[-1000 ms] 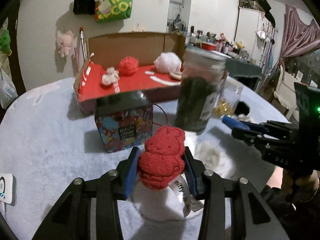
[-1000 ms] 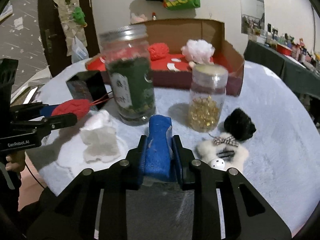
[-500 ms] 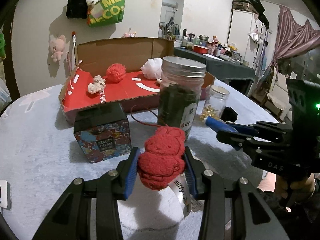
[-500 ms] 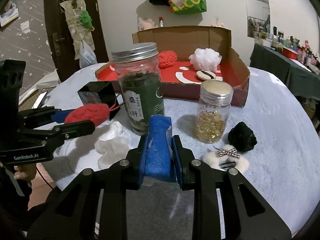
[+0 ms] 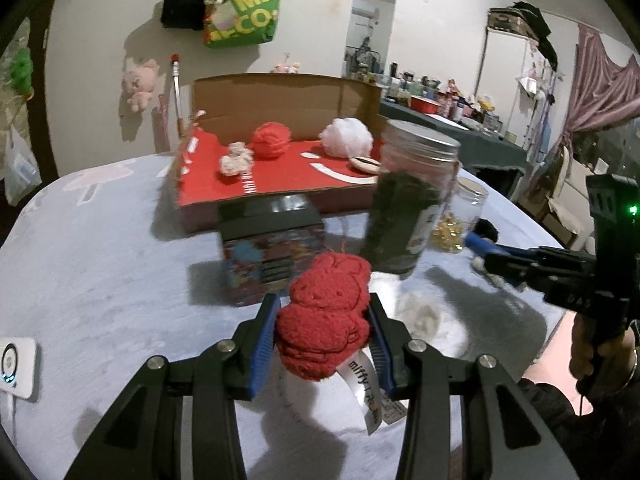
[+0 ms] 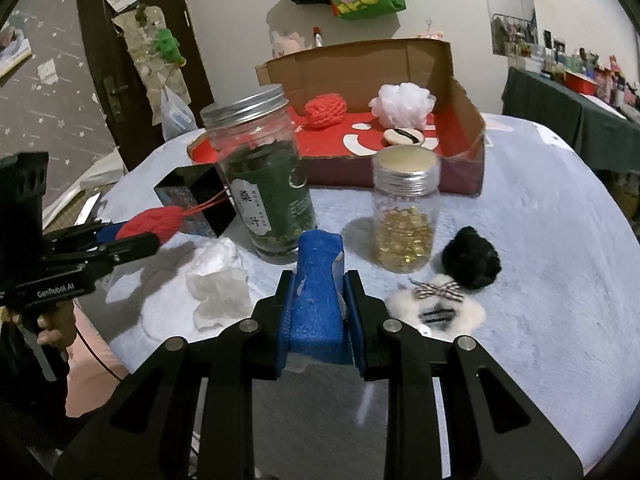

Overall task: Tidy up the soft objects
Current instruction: 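Lift both held items and carry them over the red-lined box, then lower the bunny pad and blue sponge into the box and open both grippers, then withdraw both tools from the box back over the table items, then grasp the white cloth with the left gripper while the right grasps the plush bunny hair clip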

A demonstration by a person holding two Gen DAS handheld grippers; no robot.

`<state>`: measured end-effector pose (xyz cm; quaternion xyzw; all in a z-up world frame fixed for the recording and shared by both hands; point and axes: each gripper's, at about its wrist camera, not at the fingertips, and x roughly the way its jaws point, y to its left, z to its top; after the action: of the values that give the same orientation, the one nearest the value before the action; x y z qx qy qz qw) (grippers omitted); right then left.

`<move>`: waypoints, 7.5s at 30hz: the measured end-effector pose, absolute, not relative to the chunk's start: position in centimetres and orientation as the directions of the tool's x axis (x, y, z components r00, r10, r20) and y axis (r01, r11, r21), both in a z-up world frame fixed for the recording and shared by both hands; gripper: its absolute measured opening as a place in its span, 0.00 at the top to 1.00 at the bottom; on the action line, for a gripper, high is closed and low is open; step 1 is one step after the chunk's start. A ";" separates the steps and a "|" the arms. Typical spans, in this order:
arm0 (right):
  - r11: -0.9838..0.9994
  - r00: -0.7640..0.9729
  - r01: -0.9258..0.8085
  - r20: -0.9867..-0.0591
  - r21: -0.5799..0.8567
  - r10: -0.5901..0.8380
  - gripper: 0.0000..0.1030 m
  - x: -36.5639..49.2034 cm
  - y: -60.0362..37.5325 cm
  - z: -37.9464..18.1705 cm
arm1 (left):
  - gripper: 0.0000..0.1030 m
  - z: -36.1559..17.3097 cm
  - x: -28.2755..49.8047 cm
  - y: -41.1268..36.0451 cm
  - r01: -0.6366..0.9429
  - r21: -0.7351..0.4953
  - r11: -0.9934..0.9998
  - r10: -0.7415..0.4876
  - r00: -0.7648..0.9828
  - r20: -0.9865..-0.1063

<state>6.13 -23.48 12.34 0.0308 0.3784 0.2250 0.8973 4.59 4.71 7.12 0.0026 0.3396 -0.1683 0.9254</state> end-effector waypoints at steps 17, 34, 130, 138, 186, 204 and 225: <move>0.915 0.610 -0.330 -0.688 0.232 0.394 0.77 7.2 -27.7 12.2 | 0.56 7.0 4.8 12.6 0.119 -0.082 0.989 -0.144 0.749 -0.646; 0.909 0.585 -0.344 -0.704 0.235 0.403 0.77 11.6 -31.5 12.8 | 0.56 6.6 9.7 13.8 0.213 -0.011 0.977 -0.171 0.751 -0.638; 0.842 0.420 -0.526 -0.898 -0.123 0.131 0.42 28.2 -19.7 13.0 | 0.10 10.2 26.6 2.1 0.388 0.096 0.917 -0.166 0.586 -0.793; 0.874 0.512 -0.472 -0.843 -0.114 0.166 0.30 26.2 -20.2 17.4 | 0.02 14.0 23.4 2.6 0.323 0.060 0.945 -0.191 0.690 -0.698; 0.986 0.812 -0.161 -0.573 -0.032 0.114 0.12 2.5 -25.2 12.8 | 0.00 5.7 3.8 -0.1 0.172 -0.037 0.984 -0.161 0.798 -0.581; 0.992 0.735 -0.127 -0.670 0.011 0.102 0.12 6.3 -26.4 9.3 | 0.07 3.9 8.7 0.1 0.222 -0.011 0.975 -0.165 0.691 -0.704; 0.965 0.716 -0.250 -0.655 0.081 0.240 0.47 5.6 -25.3 9.0 | 0.82 3.9 7.2 -0.8 0.353 -0.063 0.933 -0.289 0.636 -0.715</move>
<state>5.60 -25.26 9.04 -0.0068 0.3528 0.1323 0.9263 7.20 -0.85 3.89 0.0413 0.3877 -0.1779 0.9035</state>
